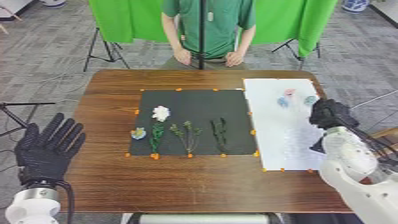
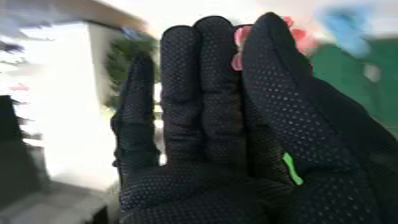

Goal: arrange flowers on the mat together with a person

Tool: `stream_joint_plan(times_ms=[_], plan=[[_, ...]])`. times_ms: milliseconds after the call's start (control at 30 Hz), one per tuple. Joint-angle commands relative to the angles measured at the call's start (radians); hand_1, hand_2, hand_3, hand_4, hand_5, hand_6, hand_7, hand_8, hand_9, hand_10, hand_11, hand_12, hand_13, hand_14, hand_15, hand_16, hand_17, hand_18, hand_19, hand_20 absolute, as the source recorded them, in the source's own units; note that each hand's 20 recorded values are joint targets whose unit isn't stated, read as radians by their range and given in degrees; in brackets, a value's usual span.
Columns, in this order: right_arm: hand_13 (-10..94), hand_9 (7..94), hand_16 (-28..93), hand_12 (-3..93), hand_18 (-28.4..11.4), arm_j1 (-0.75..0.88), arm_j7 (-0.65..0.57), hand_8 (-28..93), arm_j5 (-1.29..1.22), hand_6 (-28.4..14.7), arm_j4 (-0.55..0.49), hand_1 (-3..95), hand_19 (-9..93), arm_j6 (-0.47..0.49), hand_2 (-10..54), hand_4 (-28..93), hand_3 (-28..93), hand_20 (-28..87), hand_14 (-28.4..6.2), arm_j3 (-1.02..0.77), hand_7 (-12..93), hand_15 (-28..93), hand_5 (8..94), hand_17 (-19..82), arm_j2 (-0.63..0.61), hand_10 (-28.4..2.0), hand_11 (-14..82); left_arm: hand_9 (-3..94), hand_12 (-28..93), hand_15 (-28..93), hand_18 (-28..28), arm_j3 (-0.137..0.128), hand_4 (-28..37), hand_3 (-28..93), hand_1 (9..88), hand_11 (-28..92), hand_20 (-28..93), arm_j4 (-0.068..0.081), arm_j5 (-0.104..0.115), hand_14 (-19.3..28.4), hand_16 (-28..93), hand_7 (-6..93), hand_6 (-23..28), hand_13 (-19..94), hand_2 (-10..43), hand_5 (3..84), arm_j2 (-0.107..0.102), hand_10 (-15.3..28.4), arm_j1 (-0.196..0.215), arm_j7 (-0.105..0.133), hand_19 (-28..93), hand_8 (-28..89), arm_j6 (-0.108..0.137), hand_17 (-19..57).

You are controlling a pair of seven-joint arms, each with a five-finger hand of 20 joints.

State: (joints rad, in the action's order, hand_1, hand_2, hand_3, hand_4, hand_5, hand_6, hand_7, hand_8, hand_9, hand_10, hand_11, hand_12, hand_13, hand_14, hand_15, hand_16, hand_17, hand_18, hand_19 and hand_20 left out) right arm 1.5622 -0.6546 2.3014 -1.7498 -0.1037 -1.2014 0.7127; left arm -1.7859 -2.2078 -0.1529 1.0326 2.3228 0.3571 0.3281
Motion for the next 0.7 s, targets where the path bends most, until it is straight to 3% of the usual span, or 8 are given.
stream_joint_plan(times_ms=[33, 133, 367, 500, 567, 633, 700], plan=[[56, 74.7, 45, 46.9, -17.1, -0.179, 0.208, 2, -0.113, 3.9, -0.169, 57.1, 64, -0.071, -9.5, -28, 69, 31, -4.3, 0.132, 52, 41, 63.5, 22, 0.008, -7.2, 13.6, 36.5, 9, 30, 16.0, 0.008, -28.3, 73, 20.4, 18, 14, 0.009, 0.0, 15.6, -6, 12.3, 8.7, 25, 16.7, 42.2, -0.004, 15.3, -0.003, -0.015, 37, -9, -0.001, -7.0], [55, 73.3, 44, 46.1, -16.6, -0.274, 0.256, 3, -0.128, 4.4, -0.172, 56.3, 62, -0.107, -9.5, -28, 69, 30, -3.9, 0.233, 53, 40, 62.0, 22, 0.043, -6.8, 12.7, 36.5, 9, 30, 16.0, 0.009, -28.3, 73, 20.6, 18, 14, 0.013, -0.002, 15.7, -6, 12.3, 8.7, 25, 16.8, 42.3, -0.009, 15.3, -0.007, -0.019, 38, -9, -0.003, -7.1], [55, 73.1, 44, 45.9, -16.4, -0.517, 0.347, 2, -0.173, 4.6, -0.043, 56.0, 62, -0.155, -9.5, -28, 70, 29, -3.7, 0.537, 54, 40, 61.6, 22, 0.162, -6.1, 12.8, 36.5, 9, 31, 16.0, 0.02, -28.3, 73, 20.4, 18, 14, 0.018, -0.002, 15.8, -6, 12.3, 8.7, 25, 16.8, 42.3, -0.015, 15.4, -0.02, -0.023, 38, -9, -0.005, -7.1], [55, 73.2, 44, 45.7, -16.4, -0.584, 0.364, 2, -0.194, 4.6, 0.026, 55.7, 62, -0.133, -9.5, -28, 70, 29, -3.5, 0.638, 55, 40, 61.5, 22, 0.235, -6.1, 13.0, 36.6, 9, 31, 16.0, 0.029, -28.3, 73, 20.3, 18, 14, 0.021, -0.002, 15.9, -6, 12.3, 8.8, 25, 16.8, 42.3, -0.017, 15.4, -0.025, -0.022, 38, -9, -0.003, -7.1], [55, 73.0, 44, 45.8, -16.4, -0.597, 0.366, 1, -0.197, 4.7, 0.071, 55.3, 62, -0.081, -9.5, -28, 70, 29, -3.5, 0.658, 55, 40, 61.3, 22, 0.28, -6.1, 13.0, 36.6, 9, 31, 16.0, 0.034, -28.3, 73, 20.3, 18, 14, 0.022, -0.007, 15.9, -6, 12.3, 8.8, 25, 16.8, 42.4, -0.017, 15.4, -0.022, -0.03, 38, -9, 0.002, -7.1], [55, 72.8, 44, 45.4, -16.4, -0.629, 0.363, 1, -0.212, 4.7, 0.107, 54.6, 62, -0.073, -9.5, -28, 71, 29, -3.6, 0.703, 55, 40, 61.2, 22, 0.303, -6.3, 12.7, 36.6, 9, 31, 16.0, 0.048, -28.3, 73, 20.3, 18, 14, 0.027, 0.003, 16.0, -6, 12.3, 8.8, 25, 16.8, 42.4, -0.016, 15.6, -0.03, -0.035, 37, -9, 0.0, -7.0], [55, 72.7, 44, 45.1, -16.3, -0.633, 0.359, 0, -0.192, 4.6, 0.122, 54.5, 62, -0.057, -9.4, -28, 71, 29, -3.8, 0.718, 55, 40, 61.0, 22, 0.326, -6.5, 12.6, 36.6, 9, 31, 16.0, 0.057, -28.3, 73, 20.3, 17, 14, 0.029, -0.008, 16.0, -6, 12.2, 8.8, 25, 16.8, 42.4, -0.013, 15.7, -0.036, -0.048, 38, -9, -0.001, -6.9]])
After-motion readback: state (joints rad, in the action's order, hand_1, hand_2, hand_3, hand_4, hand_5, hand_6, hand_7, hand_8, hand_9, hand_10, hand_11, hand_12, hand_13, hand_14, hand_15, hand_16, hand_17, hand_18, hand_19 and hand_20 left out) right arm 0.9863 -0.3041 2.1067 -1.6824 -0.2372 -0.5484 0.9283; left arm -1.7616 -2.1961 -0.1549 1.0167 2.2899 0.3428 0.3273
